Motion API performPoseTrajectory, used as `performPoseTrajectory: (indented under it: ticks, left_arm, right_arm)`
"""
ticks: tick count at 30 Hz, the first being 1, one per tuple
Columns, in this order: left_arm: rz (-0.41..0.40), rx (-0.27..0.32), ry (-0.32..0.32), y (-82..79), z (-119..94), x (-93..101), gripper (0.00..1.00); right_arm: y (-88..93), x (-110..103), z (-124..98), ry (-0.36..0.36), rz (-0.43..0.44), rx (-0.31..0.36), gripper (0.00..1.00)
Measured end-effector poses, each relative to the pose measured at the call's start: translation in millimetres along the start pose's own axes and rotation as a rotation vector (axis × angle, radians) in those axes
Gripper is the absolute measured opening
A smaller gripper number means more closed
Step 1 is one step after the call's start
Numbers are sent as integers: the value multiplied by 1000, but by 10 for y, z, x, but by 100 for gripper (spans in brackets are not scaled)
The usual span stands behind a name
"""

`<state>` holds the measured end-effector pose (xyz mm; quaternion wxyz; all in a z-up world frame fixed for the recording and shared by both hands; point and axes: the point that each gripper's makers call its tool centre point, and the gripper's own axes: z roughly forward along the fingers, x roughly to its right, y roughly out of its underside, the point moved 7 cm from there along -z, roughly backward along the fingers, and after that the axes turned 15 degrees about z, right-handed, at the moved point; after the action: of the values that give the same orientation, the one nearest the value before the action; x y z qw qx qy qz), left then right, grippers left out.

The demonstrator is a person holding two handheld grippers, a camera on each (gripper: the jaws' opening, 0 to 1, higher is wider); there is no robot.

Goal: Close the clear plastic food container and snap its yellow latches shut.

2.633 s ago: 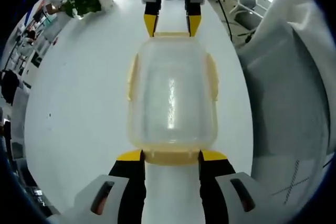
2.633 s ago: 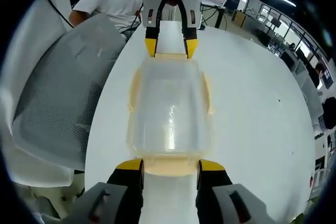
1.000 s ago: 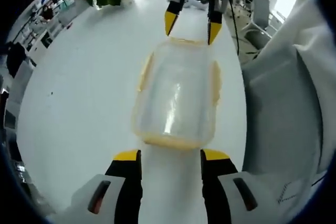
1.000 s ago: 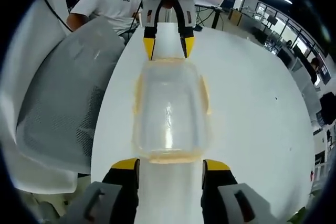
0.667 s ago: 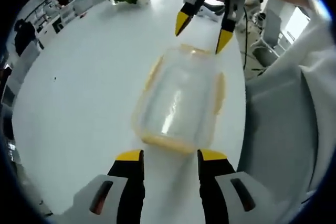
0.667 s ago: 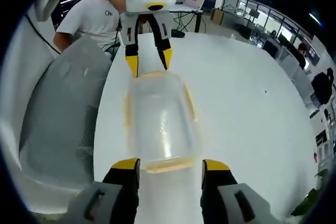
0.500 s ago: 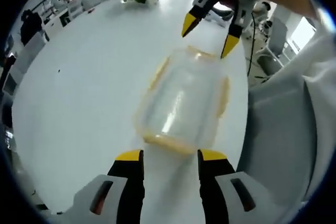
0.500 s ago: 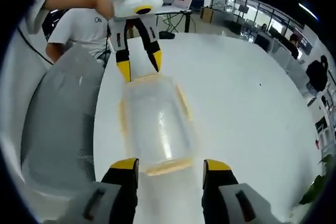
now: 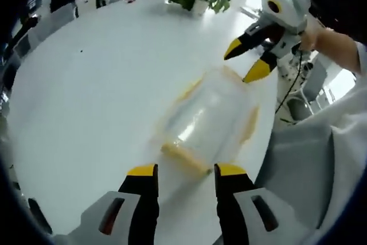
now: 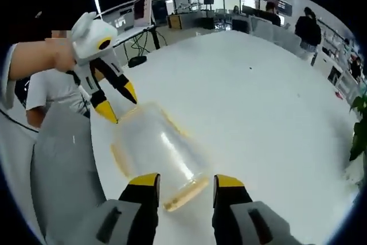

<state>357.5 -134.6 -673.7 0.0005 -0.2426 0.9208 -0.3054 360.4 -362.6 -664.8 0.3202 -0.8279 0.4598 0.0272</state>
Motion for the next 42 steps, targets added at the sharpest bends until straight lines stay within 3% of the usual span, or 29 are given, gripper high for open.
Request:
performPoseTrajectory:
  ticks: [6, 10, 15, 20, 29, 42]
  left_arm:
    - [-15, 1, 19, -23, 16, 74, 41]
    - [-87, 29, 17, -84, 61, 79, 42]
    - [-165, 4, -24, -58, 73, 29, 42]
    - [-256, 27, 3, -48, 111, 44, 43]
    - [-291, 25, -7, -59, 159, 54, 45]
    - [-273, -4, -11, -64, 212, 70, 42]
  right_arm:
    - [11, 5, 25, 31, 37, -2, 37]
    - [35, 20, 32, 40, 76, -11, 37]
    - [63, 62, 28, 55, 126, -22, 38]
    - [96, 73, 63, 46, 202, -31, 39]
    - [108, -24, 123, 30, 212, -66, 37]
    - [82, -70, 153, 75, 258, -104, 36]
